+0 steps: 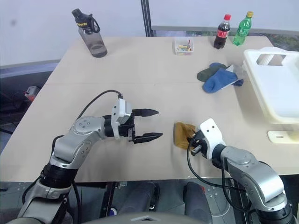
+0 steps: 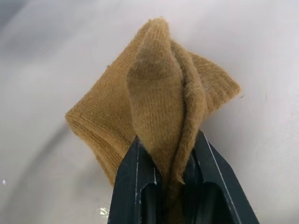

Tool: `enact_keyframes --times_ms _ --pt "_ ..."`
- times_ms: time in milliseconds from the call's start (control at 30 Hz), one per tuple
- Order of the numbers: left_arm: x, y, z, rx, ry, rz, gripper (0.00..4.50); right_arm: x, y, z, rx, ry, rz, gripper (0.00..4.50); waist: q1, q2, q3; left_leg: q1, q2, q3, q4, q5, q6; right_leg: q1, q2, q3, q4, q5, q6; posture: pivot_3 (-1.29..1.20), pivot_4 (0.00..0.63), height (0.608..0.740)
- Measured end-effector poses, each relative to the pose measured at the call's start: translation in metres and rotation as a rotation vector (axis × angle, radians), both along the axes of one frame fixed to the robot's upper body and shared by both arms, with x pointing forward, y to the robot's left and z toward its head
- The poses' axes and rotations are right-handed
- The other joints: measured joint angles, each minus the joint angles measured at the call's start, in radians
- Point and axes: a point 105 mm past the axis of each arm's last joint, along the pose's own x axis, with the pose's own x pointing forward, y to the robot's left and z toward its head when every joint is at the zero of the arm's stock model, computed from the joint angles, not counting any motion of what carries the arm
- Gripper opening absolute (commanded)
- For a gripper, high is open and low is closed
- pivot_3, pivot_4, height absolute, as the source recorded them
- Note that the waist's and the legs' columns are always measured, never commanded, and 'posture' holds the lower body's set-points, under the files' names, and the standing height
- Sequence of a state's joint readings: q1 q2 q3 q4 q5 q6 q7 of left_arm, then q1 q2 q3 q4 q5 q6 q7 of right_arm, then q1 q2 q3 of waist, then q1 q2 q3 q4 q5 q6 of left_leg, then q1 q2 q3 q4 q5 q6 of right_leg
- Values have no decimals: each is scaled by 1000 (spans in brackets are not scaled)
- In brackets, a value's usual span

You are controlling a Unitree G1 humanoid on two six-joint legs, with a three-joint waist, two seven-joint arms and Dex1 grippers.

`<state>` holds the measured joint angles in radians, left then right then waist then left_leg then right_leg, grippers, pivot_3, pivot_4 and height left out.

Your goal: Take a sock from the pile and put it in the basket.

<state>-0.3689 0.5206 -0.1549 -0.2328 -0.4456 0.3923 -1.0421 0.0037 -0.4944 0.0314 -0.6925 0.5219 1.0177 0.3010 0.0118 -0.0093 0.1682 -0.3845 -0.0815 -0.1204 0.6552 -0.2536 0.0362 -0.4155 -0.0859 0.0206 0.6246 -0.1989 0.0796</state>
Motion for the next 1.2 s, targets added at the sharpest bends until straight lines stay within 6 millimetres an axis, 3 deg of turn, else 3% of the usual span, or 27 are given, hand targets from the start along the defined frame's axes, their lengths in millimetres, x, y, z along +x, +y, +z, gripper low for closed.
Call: enact_keyframes --times_ms 100,200,233,267,367,467,600,667,767,933,1033,1133,1200 --pt "4 -7 6 -33 -10 -2 4500 12 -9 17 113 -54 -73 20 -1 0 0 0 0 0 0 0 0 0 0 1 0 1 -2 0 150 740" --pt "14 -20 21 -98 -30 4 4500 46 -39 71 232 -235 -203 20 0 1 1 0 -1 2 1 0 0 0 0 2 1 2 -2 0 150 740" --pt "19 -25 28 -125 -40 11 4500 61 -59 100 278 -323 -282 20 0 1 2 1 -1 1 1 0 0 1 0 1 1 2 -2 0 150 740" --pt "21 -28 31 -139 -45 14 4500 68 -72 113 293 -363 -332 20 0 1 2 1 0 1 1 0 0 1 1 1 1 2 -2 0 150 740" --pt "29 -39 41 -196 -44 36 4500 95 -118 141 328 -406 -494 20 1 1 2 0 -1 2 0 2 -2 -1 0 2 1 2 -2 0 150 740" --pt "34 -55 54 -250 -56 42 4500 128 -191 162 317 -415 -743 20 1 1 2 -1 -2 7 -2 3 -4 -2 -1 4 0 2 -3 0 150 740" --pt "39 -70 61 -286 -46 50 4500 148 -245 148 289 -346 -931 20 -6 1 2 -1 -1 15 -4 3 -4 -3 0 6 -3 2 -3 0 150 740" --pt "40 -80 67 -322 -38 45 4500 152 -269 114 236 -260 -1025 1006 -10 1 2 -2 -1 16 -5 2 -4 -3 0 7 -5 2 -3 0 150 740" --pt "40 -83 67 -332 -32 48 4500 148 -276 79 206 -179 -1067 2063 -24 2 3 -2 0 18 -5 2 -3 -4 0 9 -5 2 -2 0 150 740" --pt "43 -82 65 -317 -35 73 4500 142 -291 83 135 -205 -1113 4336 -29 2 3 -1 0 21 -4 2 -2 -4 0 12 -3 2 -2 0 150 740" --pt "47 -82 59 -310 -5 90 4500 142 -291 89 124 -223 -1110 4475 -29 2 3 0 0 21 -4 1 -1 -4 0 14 -2 2 -2 0 150 740" --pt "56 -80 47 -293 41 134 4500 141 -290 122 197 -354 -1100 4475 -28 2 3 0 0 19 -2 1 -1 -4 0 15 0 2 -1 0 150 740" --pt "61 -77 41 -276 53 153 4500 129 -282 150 190 -490 -1056 4475 -25 2 3 0 1 15 -2 1 -2 -4 1 14 1 2 -1 0 150 740"
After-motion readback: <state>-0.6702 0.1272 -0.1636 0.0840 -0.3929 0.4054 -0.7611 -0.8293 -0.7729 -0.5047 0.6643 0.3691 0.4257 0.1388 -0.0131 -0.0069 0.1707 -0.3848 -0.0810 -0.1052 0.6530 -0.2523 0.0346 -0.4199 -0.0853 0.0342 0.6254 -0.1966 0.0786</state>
